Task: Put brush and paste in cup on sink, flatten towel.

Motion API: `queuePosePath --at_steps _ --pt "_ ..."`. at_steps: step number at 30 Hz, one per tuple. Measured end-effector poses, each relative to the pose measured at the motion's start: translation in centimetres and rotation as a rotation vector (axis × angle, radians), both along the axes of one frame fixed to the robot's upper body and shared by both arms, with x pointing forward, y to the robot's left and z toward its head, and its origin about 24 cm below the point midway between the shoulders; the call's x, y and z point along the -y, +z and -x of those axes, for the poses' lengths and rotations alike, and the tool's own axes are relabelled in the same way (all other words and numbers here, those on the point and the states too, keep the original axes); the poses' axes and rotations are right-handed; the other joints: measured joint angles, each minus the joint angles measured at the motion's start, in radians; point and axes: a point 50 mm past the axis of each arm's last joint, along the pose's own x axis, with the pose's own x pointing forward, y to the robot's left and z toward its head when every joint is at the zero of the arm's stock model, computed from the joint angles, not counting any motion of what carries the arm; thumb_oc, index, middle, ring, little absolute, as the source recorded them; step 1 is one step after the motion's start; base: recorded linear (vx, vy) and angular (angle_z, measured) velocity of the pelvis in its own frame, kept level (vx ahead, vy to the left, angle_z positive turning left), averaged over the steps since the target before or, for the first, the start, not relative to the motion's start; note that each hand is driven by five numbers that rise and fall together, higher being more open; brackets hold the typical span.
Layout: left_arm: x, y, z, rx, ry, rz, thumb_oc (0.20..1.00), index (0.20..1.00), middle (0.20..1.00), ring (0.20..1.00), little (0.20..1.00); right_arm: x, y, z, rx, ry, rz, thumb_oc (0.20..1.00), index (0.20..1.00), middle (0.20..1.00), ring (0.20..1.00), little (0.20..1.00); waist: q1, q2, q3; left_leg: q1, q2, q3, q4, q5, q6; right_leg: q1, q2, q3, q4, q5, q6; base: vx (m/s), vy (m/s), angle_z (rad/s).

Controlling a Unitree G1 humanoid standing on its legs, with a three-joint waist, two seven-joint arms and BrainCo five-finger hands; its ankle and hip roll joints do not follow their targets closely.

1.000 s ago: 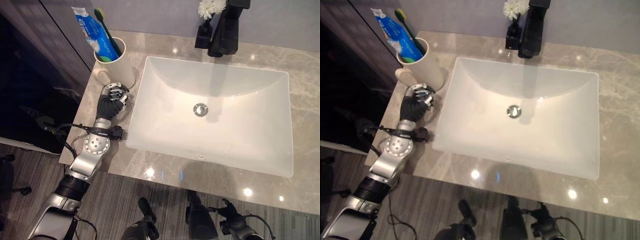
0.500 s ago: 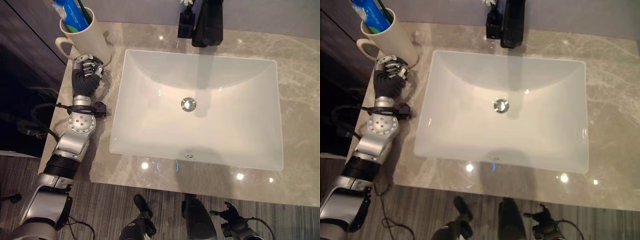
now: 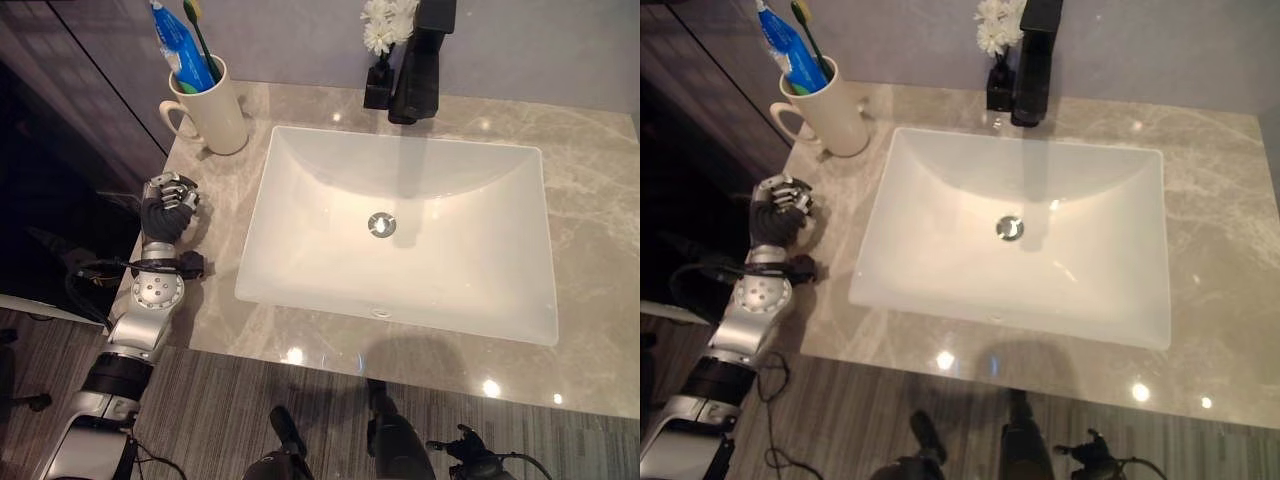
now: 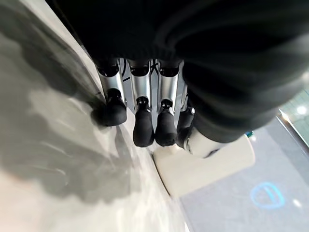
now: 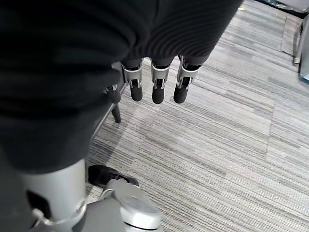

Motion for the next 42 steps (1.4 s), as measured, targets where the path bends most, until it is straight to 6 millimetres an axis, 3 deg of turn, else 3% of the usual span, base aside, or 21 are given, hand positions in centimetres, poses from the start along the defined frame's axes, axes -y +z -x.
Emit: queuePosePath --at_steps 7,13,28,42 --pt "0.0 1.8 -1.5 0.029 0.012 -0.008 0.200 0.200 0.200 0.200 0.200 0.0 0.0 0.0 -0.001 0.000 0.000 1.000 1.000 1.000 1.000 1.000 -0.017 -0.001 -0.001 -0.017 0.001 0.003 0.000 0.004 0.001 -0.019 0.004 0.004 0.000 0.006 -0.003 0.01 -0.001 -0.02" --pt "0.7 2.2 -2.1 0.025 -0.008 -0.022 0.200 0.200 0.200 0.200 0.200 0.0 0.0 0.0 0.002 0.001 0.000 1.000 1.000 1.000 1.000 1.000 -0.026 -0.001 -0.001 -0.016 0.002 0.006 0.000 0.003 0.000 -0.021 0.005 0.008 0.000 0.005 -0.002 0.02 -0.003 -0.01" --pt "-0.4 2.8 -3.1 0.017 0.095 -0.015 0.200 0.200 0.200 0.200 0.200 -0.2 -0.1 0.1 -0.005 0.017 0.001 1.000 1.000 1.000 1.000 1.000 -0.030 -0.001 -0.001 -0.013 0.024 0.030 0.000 0.008 -0.008 -0.032 0.032 0.025 0.000 0.007 -0.008 0.01 -0.012 -0.04" --pt "-4.2 4.2 -4.1 -0.047 0.280 -0.066 0.200 0.200 0.200 0.200 0.200 -0.4 -0.3 0.9 -0.029 0.039 0.010 1.000 1.000 1.000 1.000 1.000 -0.060 -0.022 -0.013 -0.013 0.028 0.057 -0.004 0.009 -0.014 -0.051 0.042 0.051 0.000 0.005 -0.011 0.00 -0.003 -0.05"
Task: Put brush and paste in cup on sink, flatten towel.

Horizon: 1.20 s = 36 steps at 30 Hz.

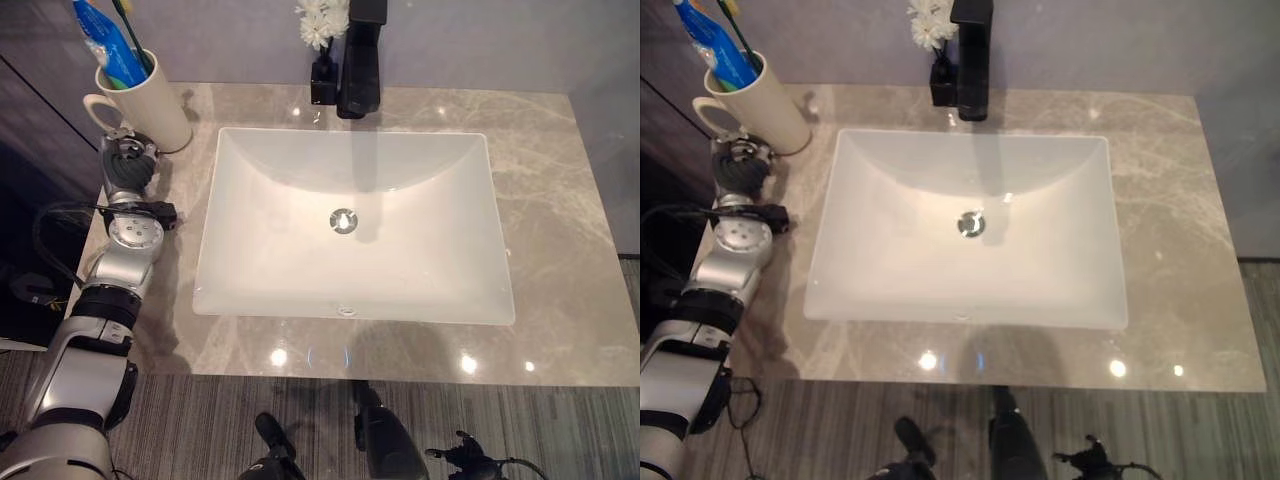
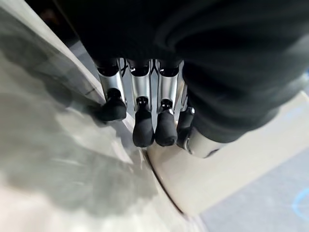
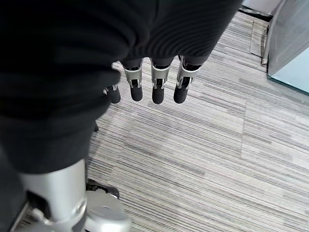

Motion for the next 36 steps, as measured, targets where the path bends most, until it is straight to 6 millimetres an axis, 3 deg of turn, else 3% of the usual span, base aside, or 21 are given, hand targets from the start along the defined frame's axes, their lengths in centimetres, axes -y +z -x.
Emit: queuePosePath --at_steps 16,26,36 --pt "-0.7 1.0 -0.9 -0.041 0.094 -0.015 0.200 0.200 0.200 0.200 0.200 -0.1 0.0 -0.1 0.004 0.018 0.008 1.000 1.000 1.000 1.000 1.000 -0.004 -0.004 -0.002 -0.001 0.006 0.007 0.000 -0.002 -0.006 -0.005 0.008 0.005 0.000 0.000 -0.001 0.00 0.000 0.00" --pt "-1.1 3.7 -1.6 -0.046 0.146 -0.073 0.200 0.200 0.200 0.200 0.200 -0.4 -0.2 0.7 -0.013 0.033 -0.001 1.000 1.000 1.000 1.000 1.000 -0.024 -0.051 -0.031 -0.025 0.010 0.020 0.004 -0.003 -0.010 -0.036 0.015 0.012 0.000 0.009 -0.015 0.00 -0.004 -0.02" --pt "-2.5 4.9 -1.2 -0.061 0.182 -0.128 0.200 0.200 0.200 0.200 0.200 -0.9 -0.5 1.8 -0.010 0.019 -0.028 1.000 1.000 1.000 1.000 1.000 -0.025 -0.053 -0.033 -0.031 0.023 0.043 0.004 -0.005 -0.025 -0.056 0.034 0.032 0.001 0.011 -0.026 0.03 0.004 -0.07"
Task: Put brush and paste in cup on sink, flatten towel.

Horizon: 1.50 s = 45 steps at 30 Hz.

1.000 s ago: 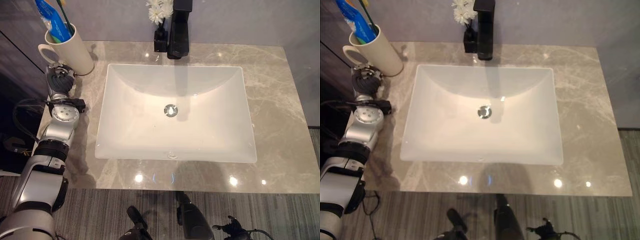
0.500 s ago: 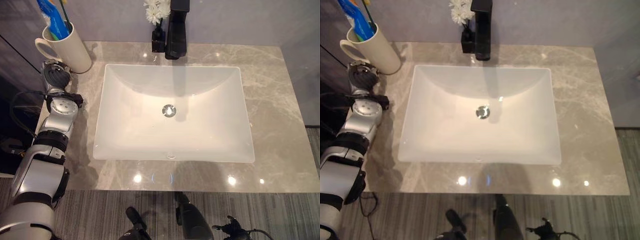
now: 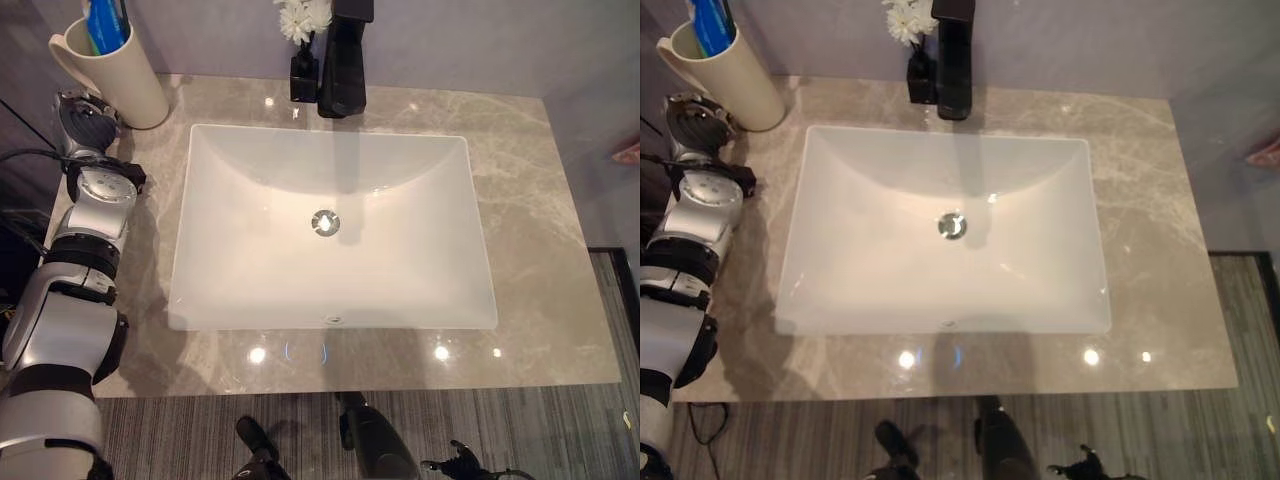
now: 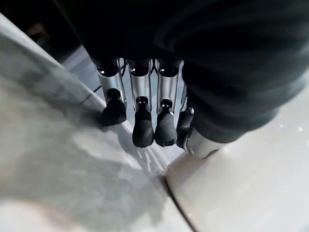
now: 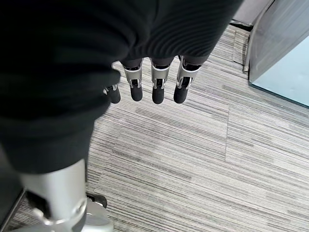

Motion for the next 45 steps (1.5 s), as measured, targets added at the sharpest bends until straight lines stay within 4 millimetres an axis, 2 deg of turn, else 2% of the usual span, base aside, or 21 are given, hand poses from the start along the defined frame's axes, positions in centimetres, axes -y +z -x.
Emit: queuePosePath --at_steps 7,12,14,20,25,39,45 --pt "0.3 0.0 -0.1 -0.022 -0.016 -0.035 0.200 0.200 0.200 0.200 0.200 -0.4 0.0 -0.3 0.009 0.024 -0.007 1.000 1.000 1.000 1.000 1.000 0.002 0.002 -0.001 0.001 0.001 0.003 0.000 -0.001 -0.001 -0.001 0.002 0.005 0.000 -0.003 -0.002 0.01 0.005 -0.01" --pt "1.6 0.1 -0.5 -0.027 -0.064 -0.093 0.200 0.200 0.200 0.200 0.200 -0.6 0.2 -0.7 0.036 0.033 -0.017 1.000 1.000 1.000 1.000 1.000 0.005 0.002 -0.001 0.000 0.001 0.002 0.000 -0.001 -0.001 -0.001 0.002 0.004 0.000 -0.003 -0.002 0.00 0.000 0.00" --pt "3.1 0.3 -0.9 -0.034 -0.116 -0.162 0.200 0.200 0.200 0.200 0.200 -0.7 0.3 -1.2 0.055 0.038 -0.023 1.000 1.000 1.000 1.000 1.000 0.005 0.003 -0.001 -0.002 0.001 0.002 0.000 0.000 -0.001 -0.003 0.002 0.002 0.000 0.000 -0.001 -0.04 -0.032 0.00" --pt "6.7 0.3 -1.6 -0.023 -0.247 -0.222 0.200 0.200 0.200 0.200 0.200 -0.7 0.3 -1.3 0.063 0.040 -0.025 1.000 1.000 1.000 1.000 1.000 0.005 0.013 -0.004 -0.005 0.002 -0.004 -0.003 -0.001 -0.002 -0.003 0.001 -0.001 0.000 -0.011 0.002 0.01 0.002 0.01" --pt "8.5 -0.5 -2.0 -0.023 -0.293 -0.232 0.200 0.200 0.200 0.200 0.200 -0.6 0.3 -1.1 0.055 0.037 -0.021 1.000 1.000 1.000 1.000 1.000 0.004 0.014 -0.004 -0.009 0.002 -0.006 -0.001 -0.001 -0.002 -0.007 0.001 -0.002 0.000 -0.010 0.002 -0.02 -0.010 0.00" --pt "9.5 -0.6 -2.0 -0.022 -0.324 -0.313 0.200 0.200 0.200 0.200 0.200 -0.4 0.2 -0.8 0.043 0.034 -0.013 1.000 1.000 1.000 1.000 1.000 0.001 0.014 -0.005 -0.020 0.000 -0.006 0.000 0.002 -0.002 -0.019 0.000 -0.001 0.000 -0.004 0.005 0.00 -0.001 0.00" --pt "9.6 -0.7 -2.0 -0.012 -0.320 -0.293 0.200 0.200 0.200 0.200 0.200 -0.2 0.2 -0.6 0.033 0.029 -0.004 1.000 1.000 1.000 1.000 1.000 0.000 0.015 -0.006 -0.018 0.001 -0.004 -0.004 0.003 -0.002 -0.018 0.001 0.001 0.000 -0.008 0.009 -0.02 -0.015 -0.01"
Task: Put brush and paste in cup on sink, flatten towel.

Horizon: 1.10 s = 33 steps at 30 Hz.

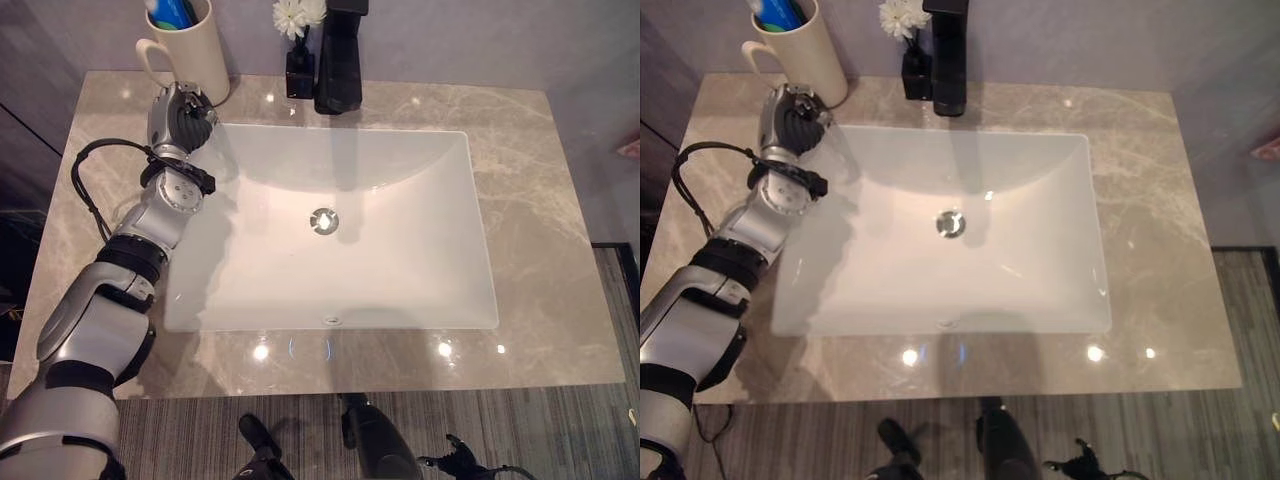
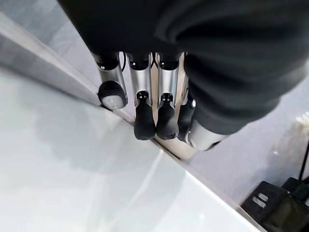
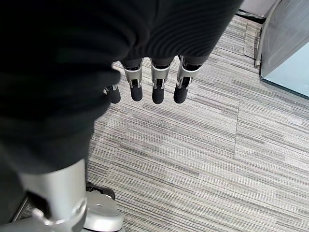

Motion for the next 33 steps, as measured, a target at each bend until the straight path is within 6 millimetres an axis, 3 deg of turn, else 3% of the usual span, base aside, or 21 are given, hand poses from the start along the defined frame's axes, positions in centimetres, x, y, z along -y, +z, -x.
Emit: queuePosePath --at_steps 10,23,28,33 --pt "-0.4 -0.4 0.0 0.038 0.037 0.130 0.200 0.200 0.200 0.200 0.200 0.1 -0.1 0.4 -0.015 -0.007 0.013 1.000 1.000 1.000 1.000 1.000 0.001 0.000 0.000 0.002 0.009 0.004 0.003 0.003 -0.005 -0.001 0.011 0.002 0.000 0.000 -0.006 0.02 -0.002 -0.01" --pt "-1.3 0.4 0.0 0.084 0.087 0.152 0.200 0.200 0.200 0.200 0.200 0.2 -0.2 0.7 -0.019 -0.012 0.023 1.000 1.000 1.000 1.000 1.000 0.001 -0.004 -0.002 -0.021 0.026 0.006 0.003 0.008 -0.021 -0.030 0.028 -0.001 0.000 -0.007 -0.013 0.00 -0.007 -0.01" --pt "-2.5 1.6 1.0 0.166 0.095 0.215 0.200 0.200 0.200 0.200 0.200 0.0 -0.2 0.6 -0.017 0.003 0.018 1.000 1.000 1.000 1.000 1.000 0.006 -0.033 0.005 -0.039 0.024 -0.005 0.004 0.008 -0.021 -0.061 0.035 -0.003 0.001 -0.019 -0.001 0.01 -0.017 -0.15" --pt "-1.8 1.1 2.0 0.187 -0.003 0.251 0.200 0.200 0.200 0.200 0.200 0.1 -0.2 0.7 -0.023 -0.008 0.020 1.000 1.000 1.000 1.000 1.000 0.009 -0.031 0.006 -0.034 0.031 -0.013 0.003 0.013 -0.021 -0.056 0.043 -0.001 0.000 0.006 -0.013 -0.03 -0.012 -0.02"
